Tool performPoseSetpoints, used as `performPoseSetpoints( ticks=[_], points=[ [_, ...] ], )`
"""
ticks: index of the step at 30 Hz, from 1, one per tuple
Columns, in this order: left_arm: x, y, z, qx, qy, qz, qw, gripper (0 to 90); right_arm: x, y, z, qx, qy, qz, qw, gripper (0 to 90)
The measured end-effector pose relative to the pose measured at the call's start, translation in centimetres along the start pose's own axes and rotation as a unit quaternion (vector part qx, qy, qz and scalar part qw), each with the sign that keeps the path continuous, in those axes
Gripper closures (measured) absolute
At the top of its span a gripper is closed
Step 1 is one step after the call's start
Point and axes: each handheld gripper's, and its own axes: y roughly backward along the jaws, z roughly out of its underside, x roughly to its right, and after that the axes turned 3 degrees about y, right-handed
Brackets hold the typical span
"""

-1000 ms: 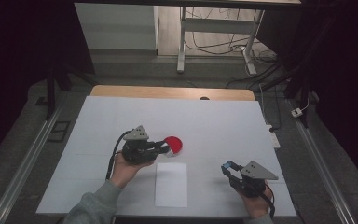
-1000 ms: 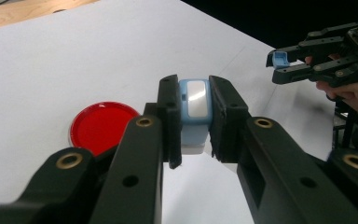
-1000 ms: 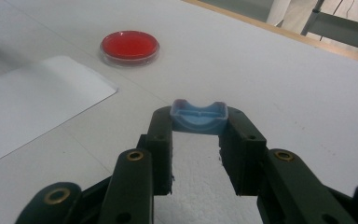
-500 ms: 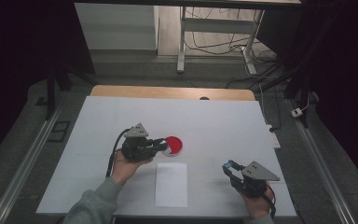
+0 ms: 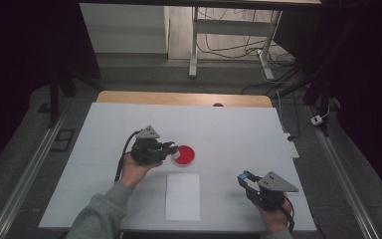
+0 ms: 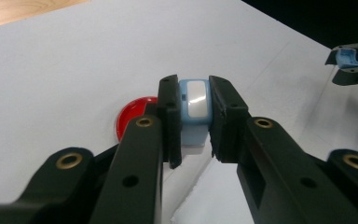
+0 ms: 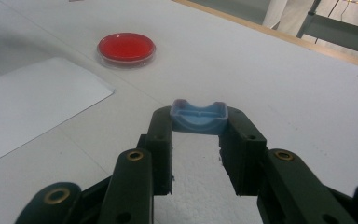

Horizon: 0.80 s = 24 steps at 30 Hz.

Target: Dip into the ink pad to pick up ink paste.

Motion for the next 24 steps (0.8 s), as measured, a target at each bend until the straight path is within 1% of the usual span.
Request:
performPoseSetpoints(
  ticks=[6,17,24],
  points=[
    [-0.3,-0.8,-0.5,-0.009,-0.001,-0.010,0.9999,75.8,0.0,0.0,0.0,0.000,-0.001,0.000,1.0000,65.0],
    [-0.7,-2.4,-0.8,-0.020,0.000,-0.016,0.9997,75.8,0.0,-0.1,0.0,-0.003,0.001,-0.001,1.0000,65.0],
    [-0.9,-3.6,-0.9,-0.028,-0.006,-0.018,0.9994,75.8,0.0,-0.1,0.1,-0.001,0.000,0.000,1.0000,65.0]
  ],
)
